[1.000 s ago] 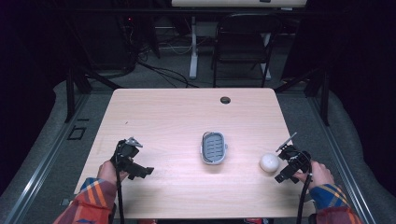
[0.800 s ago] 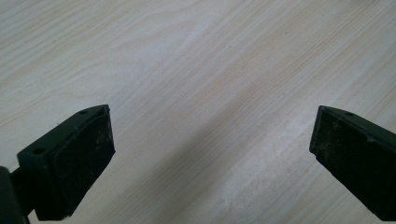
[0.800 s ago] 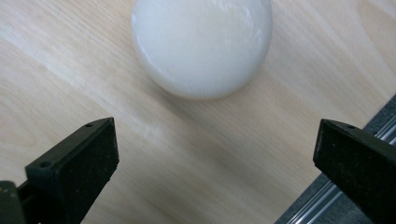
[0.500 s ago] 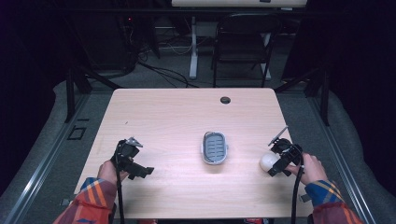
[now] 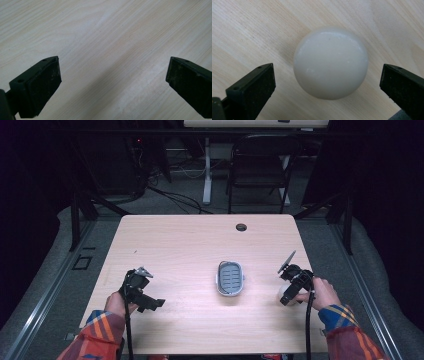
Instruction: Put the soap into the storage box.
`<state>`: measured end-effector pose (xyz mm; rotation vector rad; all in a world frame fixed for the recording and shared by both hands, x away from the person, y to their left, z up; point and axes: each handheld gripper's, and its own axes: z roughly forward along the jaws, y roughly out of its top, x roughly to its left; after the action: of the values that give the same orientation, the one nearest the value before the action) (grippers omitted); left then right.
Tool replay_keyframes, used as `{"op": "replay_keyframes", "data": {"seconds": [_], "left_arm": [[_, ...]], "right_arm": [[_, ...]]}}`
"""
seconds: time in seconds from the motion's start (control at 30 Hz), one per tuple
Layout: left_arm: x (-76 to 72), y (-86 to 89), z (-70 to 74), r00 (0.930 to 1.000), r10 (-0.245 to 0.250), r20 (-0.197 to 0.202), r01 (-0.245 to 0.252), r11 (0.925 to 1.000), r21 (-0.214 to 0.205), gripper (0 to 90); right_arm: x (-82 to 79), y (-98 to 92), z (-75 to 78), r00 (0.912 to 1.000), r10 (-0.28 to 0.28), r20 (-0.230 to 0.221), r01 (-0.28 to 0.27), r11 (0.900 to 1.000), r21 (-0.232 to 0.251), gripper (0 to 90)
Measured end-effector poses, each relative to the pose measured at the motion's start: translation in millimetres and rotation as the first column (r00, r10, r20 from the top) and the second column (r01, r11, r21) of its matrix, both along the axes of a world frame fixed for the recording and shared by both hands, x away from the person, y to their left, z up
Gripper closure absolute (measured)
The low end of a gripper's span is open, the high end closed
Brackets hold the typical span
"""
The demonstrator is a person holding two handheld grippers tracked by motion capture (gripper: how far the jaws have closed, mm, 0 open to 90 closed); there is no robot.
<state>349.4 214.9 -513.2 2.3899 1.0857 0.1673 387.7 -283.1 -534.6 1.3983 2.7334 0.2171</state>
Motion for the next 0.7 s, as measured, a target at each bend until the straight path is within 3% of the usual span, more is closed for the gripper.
{"op": "replay_keyframes", "data": {"seconds": [0.03,0.1,0.13,0.17,0.33,0.37,0.43,0.5,0.57,0.7], "left_arm": [[0.0,-0.2,-0.1,1.0,0.0,-0.001,0.0,1.0,-0.001,0.0],[0.1,-0.4,-0.1,1.0,0.0,-0.001,0.0,1.0,-0.001,0.0],[0.1,-0.4,-0.1,1.0,-0.001,-0.001,0.001,1.0,-0.001,0.0],[0.0,-0.3,0.0,1.0,0.0,0.0,0.0,1.0,-0.001,0.0],[-0.2,-0.3,0.3,1.0,-0.001,0.0,0.001,1.0,0.0,0.0],[-0.1,-0.4,0.1,1.0,0.0,0.0,0.0,1.0,0.0,0.0],[0.0,-0.5,0.1,1.0,0.0,0.0,0.0,1.0,0.001,0.0],[-0.2,-0.8,0.1,1.0,0.0,-0.002,0.0,1.0,-0.001,0.0],[-0.1,-0.6,0.0,1.0,0.001,-0.001,-0.001,1.0,-0.001,0.0],[-0.4,-0.8,0.2,1.0,-0.001,-0.001,0.001,1.0,-0.001,0.0]], "right_arm": [[5.9,0.2,6.1,0.9967,0.062,-0.052,-0.066,0.995,-0.075,0.0],[9.3,1.5,6.8,0.9939,0.078,-0.077,-0.086,0.9918,-0.095,0.0],[10.9,1.6,6.3,0.9933,0.09,-0.073,-0.097,0.9904,-0.099,0.0],[9.8,3.0,3.7,0.9961,0.058,-0.066,-0.063,0.9951,-0.076,0.0],[16.2,3.7,2.7,0.9925,0.081,-0.092,-0.091,0.9893,-0.114,0.0],[15.1,4.3,-0.4,0.9959,0.055,-0.072,-0.062,0.9938,-0.093,1.0],[18.6,3.9,0.2,0.993,0.079,-0.088,-0.09,0.9882,-0.124,3.0],[17.4,4.6,-3.4,0.9971,0.039,-0.066,-0.045,0.995,-0.089,6.6],[21.1,4.0,-0.9,0.9919,0.078,-0.1,-0.091,0.987,-0.132,10.2],[21.5,4.5,-2.8,0.9912,0.063,-0.116,-0.077,0.9894,-0.123,15.8]]}}
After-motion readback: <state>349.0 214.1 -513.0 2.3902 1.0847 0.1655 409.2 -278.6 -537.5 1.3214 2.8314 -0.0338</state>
